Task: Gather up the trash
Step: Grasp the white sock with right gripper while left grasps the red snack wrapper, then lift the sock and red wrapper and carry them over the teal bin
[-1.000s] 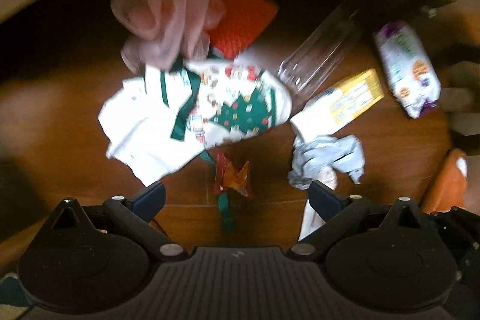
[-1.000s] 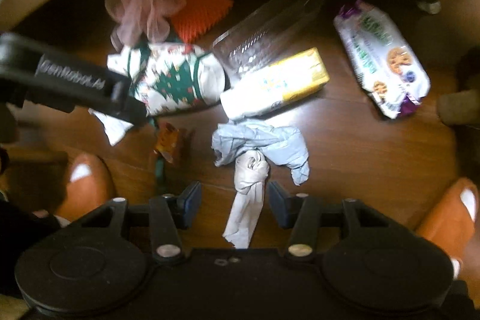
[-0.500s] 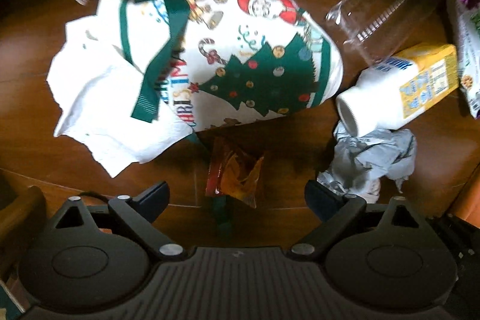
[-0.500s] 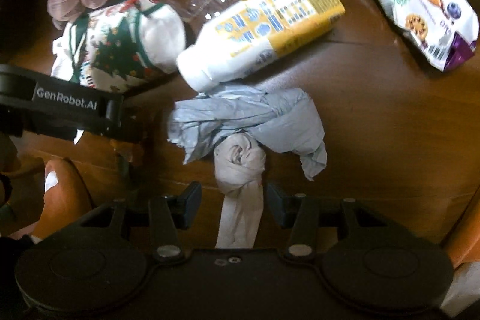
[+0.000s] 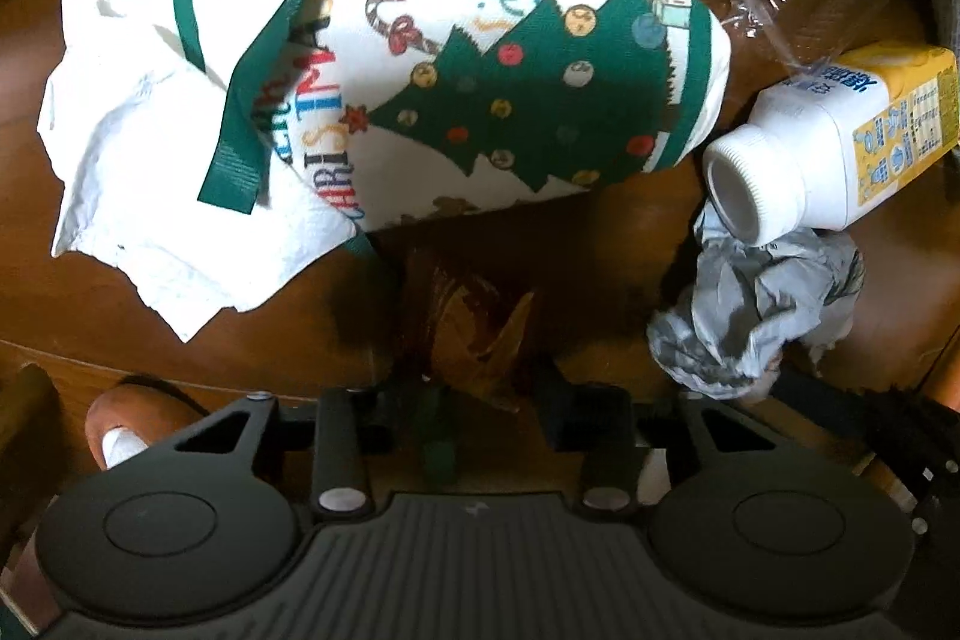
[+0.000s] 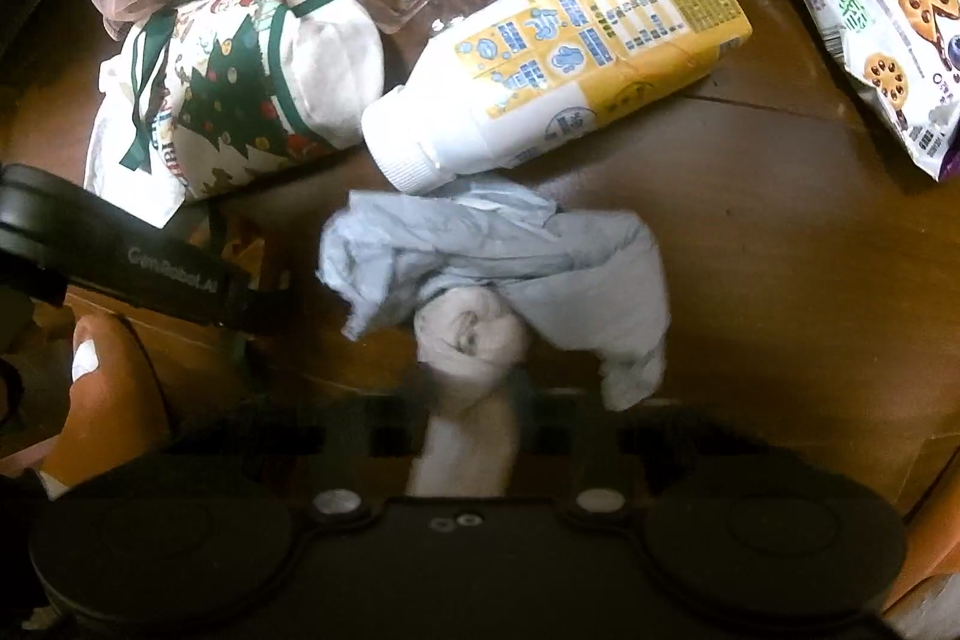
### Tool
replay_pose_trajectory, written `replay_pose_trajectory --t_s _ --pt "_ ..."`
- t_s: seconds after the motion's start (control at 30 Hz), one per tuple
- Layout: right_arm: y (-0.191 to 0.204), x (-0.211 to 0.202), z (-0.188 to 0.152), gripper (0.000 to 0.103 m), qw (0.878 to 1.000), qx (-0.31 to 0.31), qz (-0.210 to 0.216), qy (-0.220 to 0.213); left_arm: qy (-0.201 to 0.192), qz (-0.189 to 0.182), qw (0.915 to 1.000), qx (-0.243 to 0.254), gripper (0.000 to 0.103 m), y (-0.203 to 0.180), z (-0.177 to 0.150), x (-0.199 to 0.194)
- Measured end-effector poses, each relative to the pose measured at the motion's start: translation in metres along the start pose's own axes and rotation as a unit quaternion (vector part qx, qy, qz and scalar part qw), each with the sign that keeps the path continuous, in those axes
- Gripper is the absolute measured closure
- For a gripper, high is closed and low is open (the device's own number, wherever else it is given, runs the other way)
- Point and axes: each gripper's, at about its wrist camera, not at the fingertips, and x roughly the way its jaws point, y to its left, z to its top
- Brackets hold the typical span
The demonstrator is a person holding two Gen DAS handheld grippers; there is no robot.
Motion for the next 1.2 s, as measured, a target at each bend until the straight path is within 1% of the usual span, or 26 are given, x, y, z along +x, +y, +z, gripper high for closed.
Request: replay_pose_trajectory --t_s 0.13,0.17,0.33,0.53,0.63,0.73,0.77,0.8,0.93,1.03,1.2 --pt "0.0 -0.002 -0.002 0.093 1.0 -0.005 -0.009 0.001 0.0 0.001 1.0 0.0 0.067 0.004 -0.003 0.001" --pt "0.001 -0.005 -0.003 0.093 1.0 -0.003 -0.006 0.001 0.0 0.002 1.0 -0.002 0.069 0.003 -0.005 -0.001" --pt "0.012 -0.032 -0.002 0.093 1.0 0.005 -0.009 -0.011 -0.002 0.009 1.0 -0.002 0.069 0.003 -0.014 -0.025" --pt "0.025 -0.092 -0.005 0.094 0.998 0.03 -0.013 -0.057 -0.029 -0.001 0.9996 -0.005 0.07 -0.005 -0.029 -0.069" --pt "0.025 -0.121 -0.01 0.094 0.996 0.027 -0.019 -0.082 -0.053 -0.015 0.9984 -0.008 0.07 -0.011 -0.041 -0.101" --pt "0.027 -0.159 -0.02 0.094 0.993 0.028 -0.027 -0.108 -0.078 -0.023 0.9967 0.002 0.07 -0.017 -0.059 -0.135" --pt "0.027 -0.173 -0.024 0.094 0.992 0.029 -0.03 -0.118 -0.084 -0.026 0.9961 0.006 0.07 -0.022 -0.056 -0.14" --pt "0.027 -0.185 -0.029 0.094 0.991 0.031 -0.031 -0.128 -0.093 -0.028 0.9953 0.011 0.07 -0.025 -0.061 -0.152" --pt "0.03 -0.236 -0.052 0.094 0.983 0.037 -0.034 -0.175 -0.14 -0.041 0.9889 0.032 0.07 -0.034 -0.089 -0.199" --pt "0.032 -0.27 -0.074 0.094 0.977 0.043 -0.033 -0.205 -0.18 -0.043 0.9813 0.052 0.07 -0.042 -0.114 -0.226" --pt "0.041 -0.325 -0.114 0.094 0.964 0.039 -0.03 -0.261 -0.23 -0.066 0.9687 0.066 0.07 -0.049 -0.162 -0.273"
